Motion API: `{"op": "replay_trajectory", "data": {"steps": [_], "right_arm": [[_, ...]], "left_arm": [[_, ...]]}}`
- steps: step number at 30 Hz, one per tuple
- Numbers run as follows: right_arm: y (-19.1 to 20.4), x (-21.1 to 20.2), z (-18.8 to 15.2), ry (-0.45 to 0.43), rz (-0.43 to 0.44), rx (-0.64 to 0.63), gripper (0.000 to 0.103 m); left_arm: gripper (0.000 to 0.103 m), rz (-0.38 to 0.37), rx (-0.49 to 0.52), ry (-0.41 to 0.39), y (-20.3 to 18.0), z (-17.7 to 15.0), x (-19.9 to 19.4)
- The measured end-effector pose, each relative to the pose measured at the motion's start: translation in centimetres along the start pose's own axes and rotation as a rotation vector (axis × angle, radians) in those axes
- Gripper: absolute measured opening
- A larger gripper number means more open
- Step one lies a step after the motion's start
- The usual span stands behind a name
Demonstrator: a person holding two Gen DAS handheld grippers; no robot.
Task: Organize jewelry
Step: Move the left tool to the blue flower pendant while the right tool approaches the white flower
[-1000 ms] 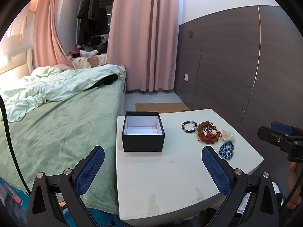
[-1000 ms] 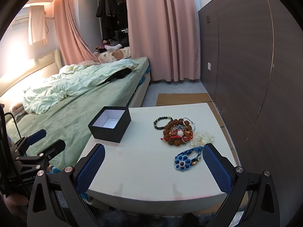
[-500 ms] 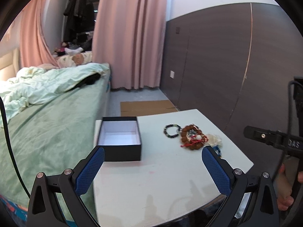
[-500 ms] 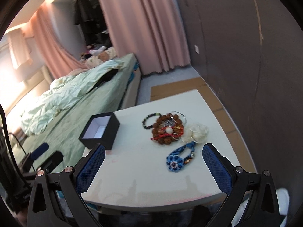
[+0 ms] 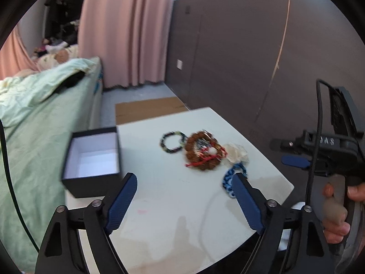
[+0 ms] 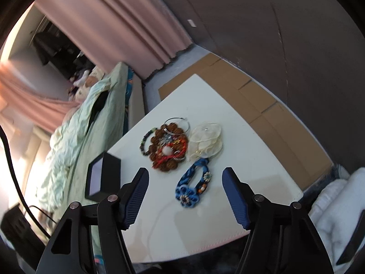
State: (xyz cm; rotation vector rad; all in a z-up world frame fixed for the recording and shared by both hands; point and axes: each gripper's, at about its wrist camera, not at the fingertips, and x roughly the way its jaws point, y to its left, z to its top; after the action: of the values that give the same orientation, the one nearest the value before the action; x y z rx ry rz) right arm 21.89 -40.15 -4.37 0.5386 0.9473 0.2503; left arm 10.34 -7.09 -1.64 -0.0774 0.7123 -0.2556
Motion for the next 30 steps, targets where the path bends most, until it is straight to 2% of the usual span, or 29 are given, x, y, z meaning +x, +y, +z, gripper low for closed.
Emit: {"op": "replay_trajectory", "data": {"steps": [6, 12, 16, 20, 26, 30], "right_arm": [[-1.4, 0.9, 0.9, 0.012, 0.006, 0.091, 0.066], [-2.8, 1.5, 1.6, 0.029, -0.011, 0.151, 0.066], [-4.2, 1.8, 2.2, 0.042, 0.001, 0.213, 0.066], [-4.4, 1.6, 2.8, 0.024, -0.039, 0.199, 0.066], [-4.8, 2.3, 3.5, 0.049, -0.03, 0.187, 0.066], [-5.1, 2.4, 3.7, 0.054, -0.027, 0.191, 0.066]], "left_arm": [[0.076, -0.078, -0.022, 0.074, -0.8, -0.1, 3.4], [0.076, -0.159, -0.034, 0.158, -1.9, -0.2, 6.9], [0.076, -0.174, -0.001, 0.2, -3.0, -0.9, 8.6], [0.076, -0.202, -0.002, 0.24, -3.7, -1.2, 10.2], [0.076, -0.221, 0.052, 0.254, -5.6, -1.5, 11.3], [0.063, -0.225, 0.063, 0.288, -6.2, -2.2, 12.3]]}}
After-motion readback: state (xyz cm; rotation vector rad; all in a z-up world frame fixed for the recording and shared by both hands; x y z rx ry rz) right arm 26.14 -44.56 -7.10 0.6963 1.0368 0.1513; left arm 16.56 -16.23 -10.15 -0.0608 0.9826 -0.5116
